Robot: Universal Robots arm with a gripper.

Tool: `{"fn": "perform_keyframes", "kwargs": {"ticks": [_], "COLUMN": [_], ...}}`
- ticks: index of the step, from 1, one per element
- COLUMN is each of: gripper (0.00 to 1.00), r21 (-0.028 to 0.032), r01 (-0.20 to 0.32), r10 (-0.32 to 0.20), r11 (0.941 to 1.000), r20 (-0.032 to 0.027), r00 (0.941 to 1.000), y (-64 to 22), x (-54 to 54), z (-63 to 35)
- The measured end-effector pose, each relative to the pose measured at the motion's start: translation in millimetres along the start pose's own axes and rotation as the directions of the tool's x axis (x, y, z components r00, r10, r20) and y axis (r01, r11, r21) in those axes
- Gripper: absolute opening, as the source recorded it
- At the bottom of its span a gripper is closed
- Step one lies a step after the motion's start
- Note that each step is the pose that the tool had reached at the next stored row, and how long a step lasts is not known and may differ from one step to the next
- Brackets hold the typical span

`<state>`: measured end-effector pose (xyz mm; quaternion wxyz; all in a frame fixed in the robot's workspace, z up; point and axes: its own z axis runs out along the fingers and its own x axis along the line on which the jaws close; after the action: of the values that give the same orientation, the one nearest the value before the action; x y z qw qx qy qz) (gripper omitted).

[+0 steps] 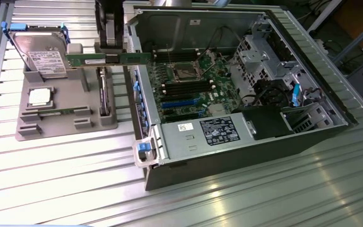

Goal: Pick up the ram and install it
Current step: 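Pick up the ram and move it above insertion slot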

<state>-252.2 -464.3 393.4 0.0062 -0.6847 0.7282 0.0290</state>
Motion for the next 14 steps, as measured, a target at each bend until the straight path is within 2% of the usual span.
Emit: {"fn": "perform_keyframes", "kwargs": {"ticks": [4, 14], "gripper": [0.14, 0.14], "r21": [-0.0001, 0.0], "r01": [0.0, 0.0], "r10": [0.0, 0.0], "r11": [1.0, 1.0], "r20": [0.0, 0.0], "r00": [1.0, 1.0], "y": [-14.0, -14.4], "x": [-1.0, -1.0], "z": [-2.4, -2.4]}}
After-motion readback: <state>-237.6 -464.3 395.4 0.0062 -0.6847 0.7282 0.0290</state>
